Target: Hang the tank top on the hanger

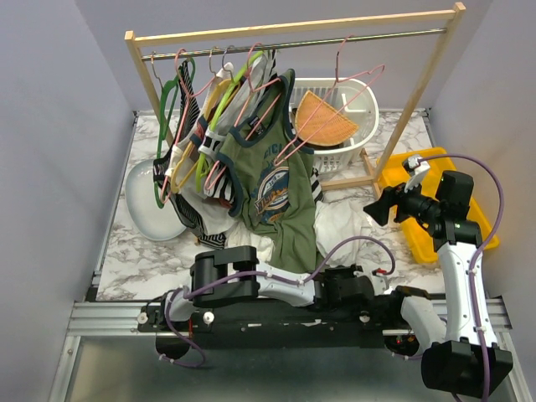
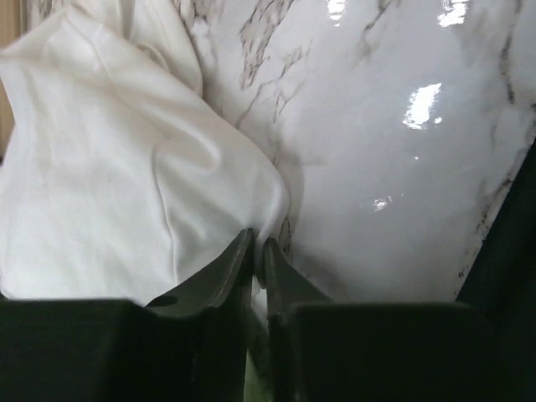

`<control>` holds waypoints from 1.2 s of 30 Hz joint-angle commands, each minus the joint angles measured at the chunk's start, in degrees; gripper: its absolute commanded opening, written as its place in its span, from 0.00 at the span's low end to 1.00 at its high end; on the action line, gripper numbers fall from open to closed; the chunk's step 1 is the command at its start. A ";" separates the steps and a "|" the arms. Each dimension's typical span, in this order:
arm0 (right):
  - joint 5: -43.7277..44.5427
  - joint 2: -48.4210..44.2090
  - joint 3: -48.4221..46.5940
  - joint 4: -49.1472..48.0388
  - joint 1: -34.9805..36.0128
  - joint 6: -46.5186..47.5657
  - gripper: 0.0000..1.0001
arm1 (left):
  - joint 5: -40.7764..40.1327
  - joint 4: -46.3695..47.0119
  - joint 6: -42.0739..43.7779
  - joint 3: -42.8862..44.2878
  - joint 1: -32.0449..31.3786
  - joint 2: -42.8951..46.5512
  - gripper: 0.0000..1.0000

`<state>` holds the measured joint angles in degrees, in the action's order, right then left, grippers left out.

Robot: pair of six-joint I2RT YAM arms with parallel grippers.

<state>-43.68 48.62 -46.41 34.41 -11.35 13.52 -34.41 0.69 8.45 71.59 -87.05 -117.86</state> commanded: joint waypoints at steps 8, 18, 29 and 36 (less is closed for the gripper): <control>1.23 -0.02 0.62 -0.40 -0.34 0.19 0.91 | -0.57 -2.62 -6.32 -1.98 -0.23 15.89 0.00; 1.76 -0.11 0.80 -0.49 -0.42 0.19 0.91 | 3.74 -10.79 -12.49 -1.02 0.03 40.50 0.00; 0.53 0.95 0.80 -0.14 -0.42 1.16 0.91 | 9.53 -7.38 -25.83 -14.88 9.60 52.38 0.00; -5.35 1.65 -0.08 2.93 -0.42 4.85 0.91 | 9.19 0.27 -29.80 -30.18 19.54 53.97 0.00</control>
<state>-43.72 50.09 -46.33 34.72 -11.38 15.07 -25.76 -4.71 -16.53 47.22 -71.35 -64.38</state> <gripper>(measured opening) 0.906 0.009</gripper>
